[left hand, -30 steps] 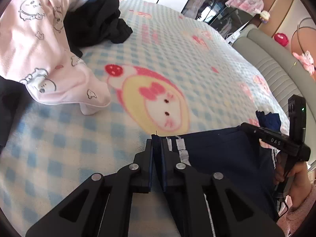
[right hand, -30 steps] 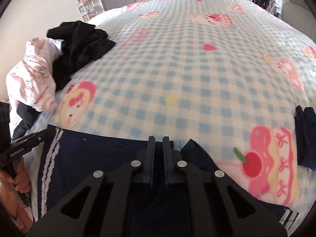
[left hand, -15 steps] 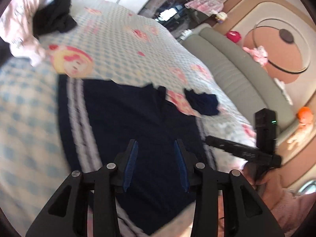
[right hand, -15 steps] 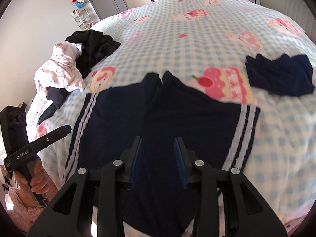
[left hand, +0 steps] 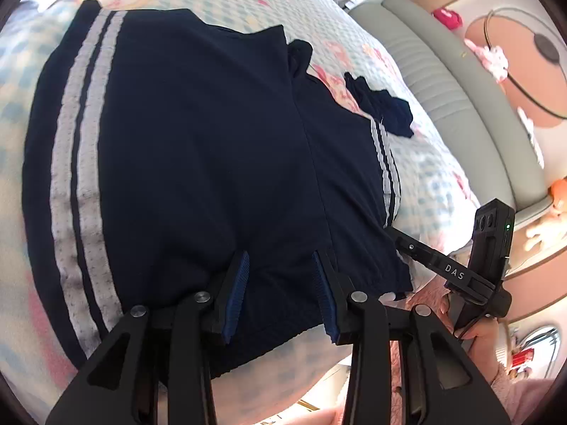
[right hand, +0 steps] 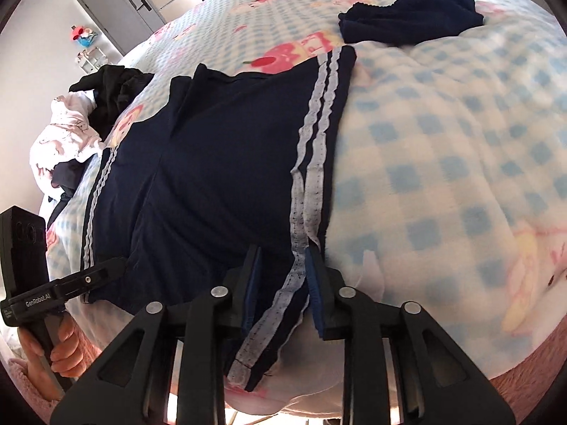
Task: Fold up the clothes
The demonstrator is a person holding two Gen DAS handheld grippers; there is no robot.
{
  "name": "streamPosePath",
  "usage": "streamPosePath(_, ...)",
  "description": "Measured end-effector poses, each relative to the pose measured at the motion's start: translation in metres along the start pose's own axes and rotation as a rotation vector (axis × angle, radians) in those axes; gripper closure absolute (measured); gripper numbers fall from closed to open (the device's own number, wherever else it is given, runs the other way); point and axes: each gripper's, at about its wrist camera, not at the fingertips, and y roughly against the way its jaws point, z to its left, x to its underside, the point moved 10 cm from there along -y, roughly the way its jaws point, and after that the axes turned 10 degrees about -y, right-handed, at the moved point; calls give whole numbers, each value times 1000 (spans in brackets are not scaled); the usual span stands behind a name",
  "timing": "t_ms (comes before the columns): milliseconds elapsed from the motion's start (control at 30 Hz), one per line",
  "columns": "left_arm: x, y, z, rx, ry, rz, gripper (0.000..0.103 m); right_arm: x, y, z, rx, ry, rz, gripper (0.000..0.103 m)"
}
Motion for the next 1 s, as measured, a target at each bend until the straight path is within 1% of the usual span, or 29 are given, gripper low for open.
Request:
streamPosePath(33,1,2,1,3,6,-7,64,-5,6,-3,26,3,-30,79)
streamPosePath(100,3,4,1,4,-6,-18,64,-12,15,-11,93,9,-87,79)
streamPosePath(167,-1,11,-6,19,-10,-41,64,-10,21,-11,42,-43,-78,76)
streamPosePath(233,-5,17,-14,36,-16,-66,64,-4,26,-2,-48,-82,-61,56)
streamPosePath(267,-9,23,-24,66,-30,-90,64,1,29,6,-94,-86,-51,55)
streamPosePath(300,-12,28,-34,93,-44,-114,63,8,26,13,-99,-58,-33,55)
streamPosePath(333,-14,30,-40,96,-56,-132,63,15,23,21,-104,-31,-15,55)
streamPosePath(367,-15,28,-43,91,-64,-134,63,22,20,28,-105,-5,2,55)
streamPosePath(400,-13,24,-41,70,-63,-120,63,27,14,28,-81,7,19,55)
streamPosePath(467,-9,16,-35,32,-50,-94,64,31,7,21,-49,-18,47,59)
streamPosePath(500,-6,15,-32,28,-38,-83,65,29,13,21,-53,-26,39,61)
streamPosePath(533,-3,17,-31,37,-32,-81,65,27,20,22,-57,-31,29,60)
streamPosePath(567,-1,21,-34,56,-38,-92,65,24,31,26,-70,-20,-2,59)
streamPosePath(633,2,28,-38,74,-55,-108,63,22,47,37,-98,6,-50,47)
streamPosePath(667,4,28,-37,71,-54,-105,63,22,51,42,-110,22,-65,46)
streamPosePath(700,6,24,-33,55,-45,-94,63,27,47,45,-104,38,-60,46)
streamPosePath(733,5,20,-26,24,-34,-82,63,31,37,44,-90,45,-36,46)
streamPosePath(767,5,17,-19,-7,-24,-70,63,39,23,41,-74,34,9,46)
streamPosePath(800,5,14,-13,-33,-12,-61,65,44,13,37,-70,14,46,51)
streamPosePath(867,-1,23,-9,-25,15,-95,65,50,8,33,-68,-6,56,53)
streamPosePath(967,-10,44,-7,-31,9,-165,64,43,27,41,-85,37,-5,53)
streamPosePath(1000,-13,51,-6,-37,7,-186,63,41,32,43,-83,51,-25,51)
